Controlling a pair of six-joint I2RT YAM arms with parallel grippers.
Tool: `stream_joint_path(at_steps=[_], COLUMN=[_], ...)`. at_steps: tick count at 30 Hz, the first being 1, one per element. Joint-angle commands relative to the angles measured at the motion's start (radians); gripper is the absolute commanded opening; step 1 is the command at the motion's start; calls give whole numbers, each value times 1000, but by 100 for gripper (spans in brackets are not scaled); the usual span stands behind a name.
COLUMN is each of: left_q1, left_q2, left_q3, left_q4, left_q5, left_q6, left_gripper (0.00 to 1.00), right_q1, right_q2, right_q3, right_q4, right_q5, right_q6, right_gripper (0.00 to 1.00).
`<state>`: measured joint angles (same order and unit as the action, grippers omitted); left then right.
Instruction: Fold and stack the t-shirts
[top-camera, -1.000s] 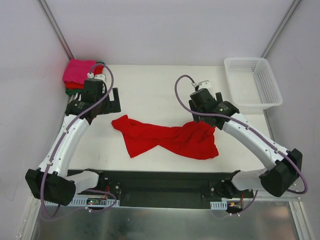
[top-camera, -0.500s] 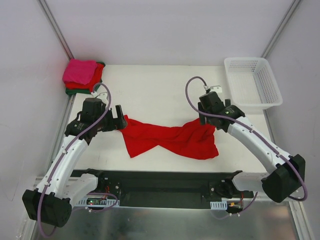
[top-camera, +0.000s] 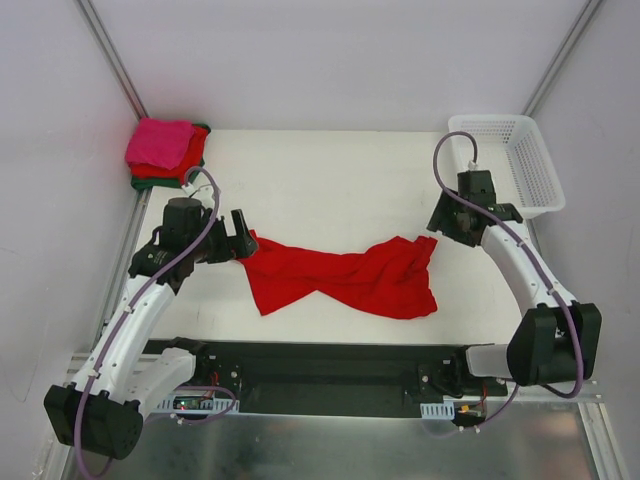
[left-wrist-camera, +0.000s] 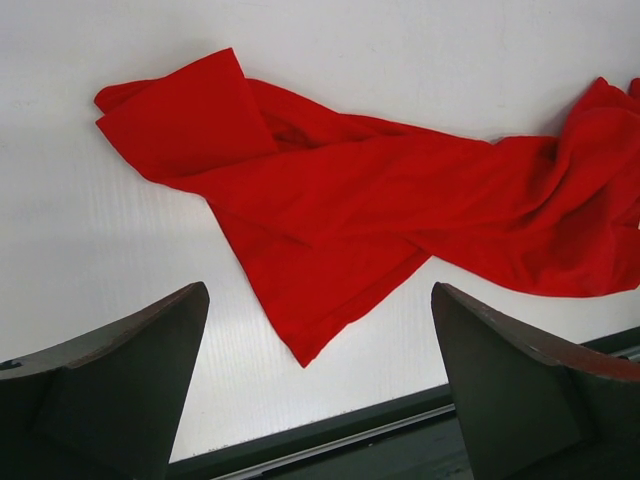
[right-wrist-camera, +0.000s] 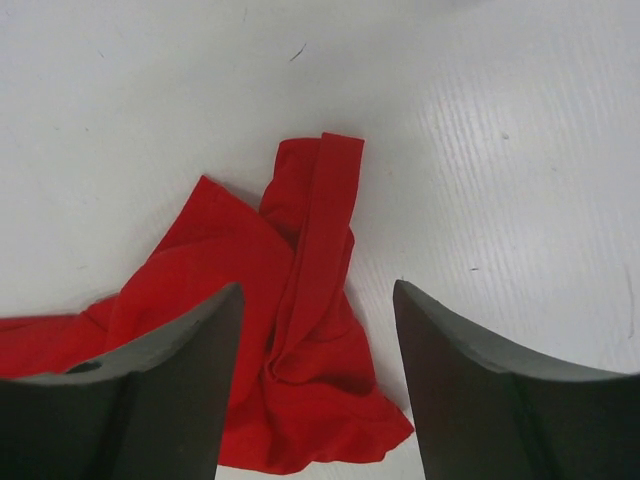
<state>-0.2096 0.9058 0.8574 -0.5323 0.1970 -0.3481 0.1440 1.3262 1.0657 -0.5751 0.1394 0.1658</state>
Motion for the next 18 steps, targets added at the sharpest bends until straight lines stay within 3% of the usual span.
stream_joint_path(at_steps=[1, 5, 18], left_q1=[-4, -4, -4], left_q2=[-27, -39, -93], left_q3=[-17, -20, -55], left_q4=[26, 26, 25], left_q5=[22, 27, 21], left_q6=[-6, -6, -2], left_gripper=[94, 93, 93], right_q1=[-32, -40, -70], right_q2=[53, 135, 363], right_q3=[-26, -9, 102], right_q4=[72, 86, 90], right_q5=[-130, -132, -106], right_q6=[87, 93, 68], right_gripper=[63, 58, 57])
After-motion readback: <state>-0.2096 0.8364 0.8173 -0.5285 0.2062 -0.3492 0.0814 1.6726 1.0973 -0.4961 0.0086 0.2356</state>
